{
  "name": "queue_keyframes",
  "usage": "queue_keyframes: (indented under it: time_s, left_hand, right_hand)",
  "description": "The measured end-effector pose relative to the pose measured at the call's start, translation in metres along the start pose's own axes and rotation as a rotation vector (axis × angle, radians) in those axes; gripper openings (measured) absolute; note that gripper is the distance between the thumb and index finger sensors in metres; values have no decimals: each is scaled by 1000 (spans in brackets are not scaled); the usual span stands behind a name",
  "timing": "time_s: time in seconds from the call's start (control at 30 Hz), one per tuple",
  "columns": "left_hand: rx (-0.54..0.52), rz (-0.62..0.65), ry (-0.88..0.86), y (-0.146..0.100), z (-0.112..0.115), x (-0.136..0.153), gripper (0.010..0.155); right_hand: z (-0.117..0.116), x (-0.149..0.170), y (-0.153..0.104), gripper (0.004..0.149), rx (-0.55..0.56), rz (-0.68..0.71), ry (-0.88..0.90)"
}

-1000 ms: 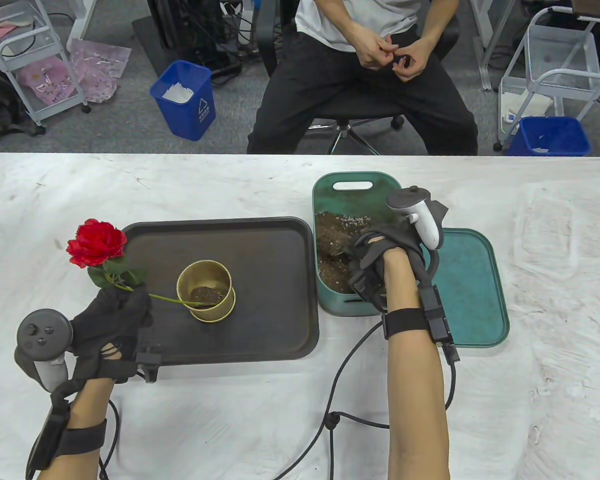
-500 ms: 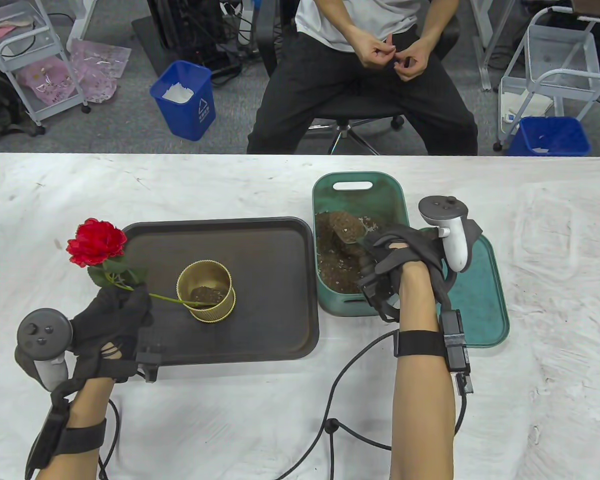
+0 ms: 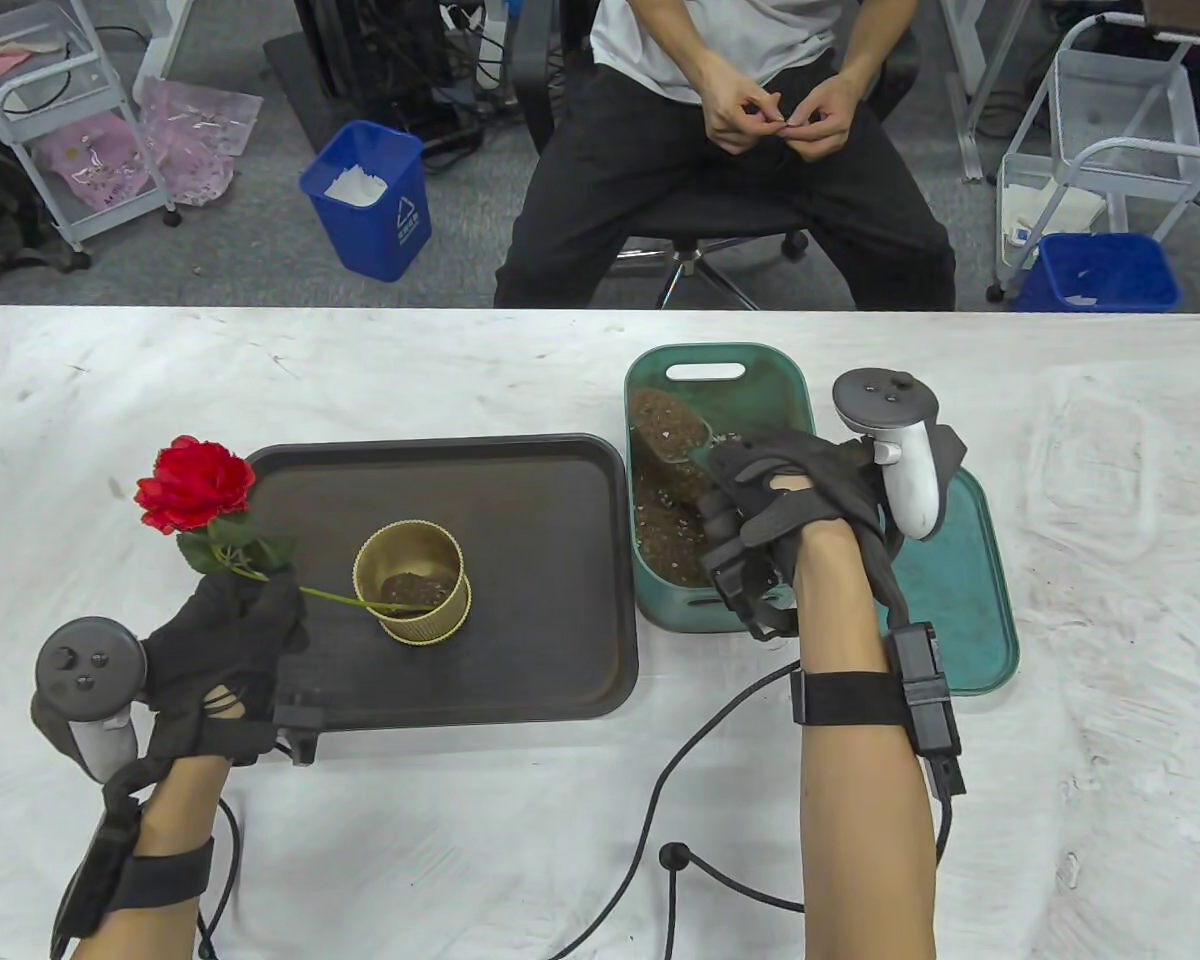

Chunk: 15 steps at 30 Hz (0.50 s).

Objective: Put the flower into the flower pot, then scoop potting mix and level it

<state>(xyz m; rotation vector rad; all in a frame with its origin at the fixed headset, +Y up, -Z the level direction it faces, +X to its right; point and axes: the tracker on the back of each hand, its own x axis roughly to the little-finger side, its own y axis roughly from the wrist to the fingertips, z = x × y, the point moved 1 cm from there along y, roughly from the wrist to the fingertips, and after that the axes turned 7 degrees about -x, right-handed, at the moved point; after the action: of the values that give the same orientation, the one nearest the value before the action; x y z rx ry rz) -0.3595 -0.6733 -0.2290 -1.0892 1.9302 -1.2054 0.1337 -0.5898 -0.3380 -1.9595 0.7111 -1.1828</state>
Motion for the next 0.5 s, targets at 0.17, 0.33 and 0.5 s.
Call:
queue_keyframes:
  time_s: [0.17,0.33,0.5]
  left_hand:
    - [0,1,0,0,0,0,45]
    - [1,6,2,0,0,0,45]
    - [1,9,5,-1,0,0,45]
  right_hand:
    - [-34,-18,2,52,-99,60,-63]
    - [-78,-32,10,52,-209,101,-130]
    - [-124,-36,21,52,-289,103,-215]
